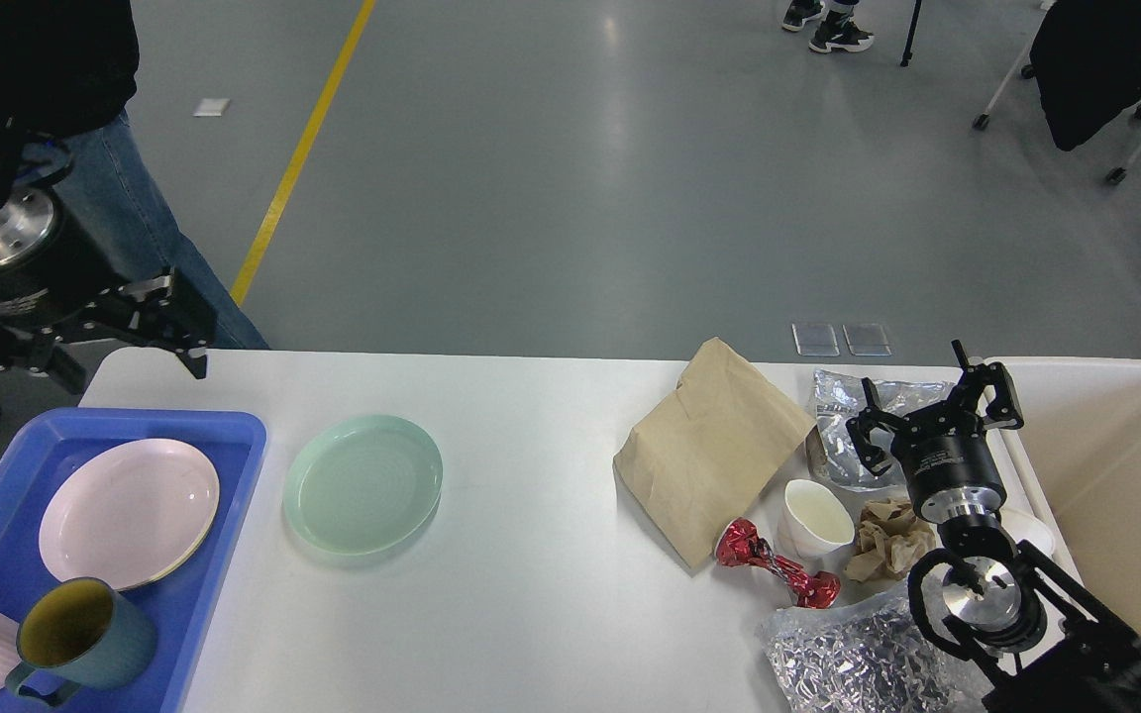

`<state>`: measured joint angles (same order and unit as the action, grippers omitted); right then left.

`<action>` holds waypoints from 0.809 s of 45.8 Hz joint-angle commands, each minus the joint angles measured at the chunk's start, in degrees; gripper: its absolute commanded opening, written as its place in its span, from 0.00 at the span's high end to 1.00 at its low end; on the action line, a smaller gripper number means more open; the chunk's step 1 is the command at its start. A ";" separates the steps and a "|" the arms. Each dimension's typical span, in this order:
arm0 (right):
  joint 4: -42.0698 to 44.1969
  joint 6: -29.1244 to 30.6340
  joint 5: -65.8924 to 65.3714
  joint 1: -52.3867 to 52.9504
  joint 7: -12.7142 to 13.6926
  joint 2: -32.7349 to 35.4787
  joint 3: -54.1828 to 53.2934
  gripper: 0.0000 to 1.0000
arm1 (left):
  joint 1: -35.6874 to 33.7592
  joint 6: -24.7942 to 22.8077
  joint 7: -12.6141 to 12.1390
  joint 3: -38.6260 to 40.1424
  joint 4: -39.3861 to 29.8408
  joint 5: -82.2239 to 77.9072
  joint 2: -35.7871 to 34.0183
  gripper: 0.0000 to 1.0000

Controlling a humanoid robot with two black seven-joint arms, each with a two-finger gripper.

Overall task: Tidy desktop
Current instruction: 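Release the teal mug and raise the left gripper, then lower the left gripper to the pale green plate's edge and grip it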

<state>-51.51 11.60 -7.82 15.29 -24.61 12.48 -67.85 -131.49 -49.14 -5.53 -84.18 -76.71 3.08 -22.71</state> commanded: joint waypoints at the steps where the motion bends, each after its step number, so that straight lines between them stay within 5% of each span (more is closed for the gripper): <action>1: 0.10 0.00 0.00 0.00 0.00 0.00 0.00 0.00 | -6.32 0.62 0.17 -1.08 -4.76 5.18 7.05 0.05; 12: 0.10 0.00 0.00 0.00 -0.09 0.00 0.00 0.00 | -14.41 0.89 -0.01 -0.55 -10.83 6.77 10.75 0.05; 31: 0.10 0.00 0.00 0.00 0.00 0.00 0.00 0.00 | -9.49 1.51 1.05 -0.73 -10.74 6.51 11.11 0.05; 37: 0.01 0.00 0.00 0.00 0.00 0.00 0.00 0.00 | -7.12 0.98 4.47 -0.81 -10.57 6.68 10.93 0.04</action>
<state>-51.41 11.60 -7.82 15.29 -24.61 12.48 -67.85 -140.65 -47.90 -3.82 -84.77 -87.52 9.62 -11.60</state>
